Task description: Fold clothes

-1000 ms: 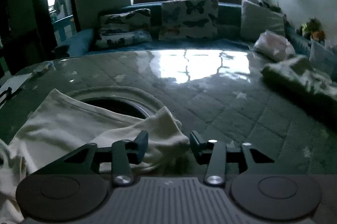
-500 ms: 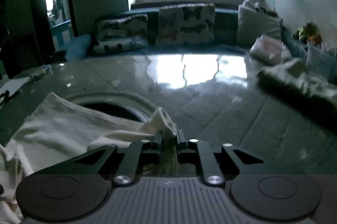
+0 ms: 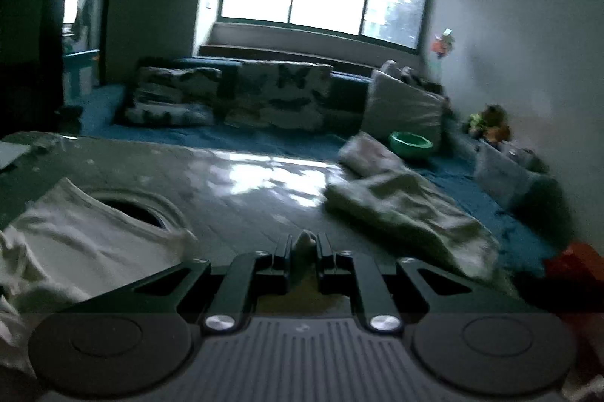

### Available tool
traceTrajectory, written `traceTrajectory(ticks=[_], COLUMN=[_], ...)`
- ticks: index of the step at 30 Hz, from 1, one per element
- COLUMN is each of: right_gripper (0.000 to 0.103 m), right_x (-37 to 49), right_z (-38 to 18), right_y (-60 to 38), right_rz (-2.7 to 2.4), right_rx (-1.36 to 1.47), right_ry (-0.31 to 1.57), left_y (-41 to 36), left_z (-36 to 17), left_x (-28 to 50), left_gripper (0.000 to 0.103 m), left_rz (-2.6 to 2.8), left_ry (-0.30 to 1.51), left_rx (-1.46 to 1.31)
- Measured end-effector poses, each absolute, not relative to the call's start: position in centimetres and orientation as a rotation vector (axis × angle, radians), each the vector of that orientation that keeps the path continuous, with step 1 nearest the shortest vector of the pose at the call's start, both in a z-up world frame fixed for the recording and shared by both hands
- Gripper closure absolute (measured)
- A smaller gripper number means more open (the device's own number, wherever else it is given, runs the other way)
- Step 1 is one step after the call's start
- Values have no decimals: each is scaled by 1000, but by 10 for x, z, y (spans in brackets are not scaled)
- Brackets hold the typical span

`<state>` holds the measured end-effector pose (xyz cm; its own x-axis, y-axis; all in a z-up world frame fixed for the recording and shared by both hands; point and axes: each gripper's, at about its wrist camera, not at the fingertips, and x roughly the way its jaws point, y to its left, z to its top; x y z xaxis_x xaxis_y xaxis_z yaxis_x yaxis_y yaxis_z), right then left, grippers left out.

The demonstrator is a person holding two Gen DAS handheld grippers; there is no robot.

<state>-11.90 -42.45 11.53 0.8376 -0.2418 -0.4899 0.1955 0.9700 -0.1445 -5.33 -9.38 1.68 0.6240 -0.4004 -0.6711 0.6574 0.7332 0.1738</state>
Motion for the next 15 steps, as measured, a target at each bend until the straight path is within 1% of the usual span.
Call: traceTrajectory(ticks=[3, 4, 5, 6, 7, 10, 15], right_gripper=[92, 92, 92, 92, 92, 92, 92], right_x=[-137, -141, -145, -148, -151, -156, -160], right_z=[108, 105, 102, 98, 94, 85, 76], right_y=[-437, -439, -441, -443, -445, -449, -457], right_rz=[-272, -278, -286, -293, -299, -316, -343], right_rx=[-89, -83, -79, -76, -72, -62, -70], right_ry=[555, 564, 574, 583, 591, 608, 619], left_y=[-95, -95, -94, -93, -92, -75, -16], left_z=[10, 10, 10, 11, 11, 26, 62], left_x=[-48, -46, -43, -43, -42, -44, -48], left_gripper=[66, 70, 75, 89, 93, 97, 98], left_rz=[-617, -614, -607, -601, -594, -543, -394], left_ry=[666, 673, 679, 680, 681, 649, 584], left_rx=[430, 421, 410, 402, 394, 331, 178])
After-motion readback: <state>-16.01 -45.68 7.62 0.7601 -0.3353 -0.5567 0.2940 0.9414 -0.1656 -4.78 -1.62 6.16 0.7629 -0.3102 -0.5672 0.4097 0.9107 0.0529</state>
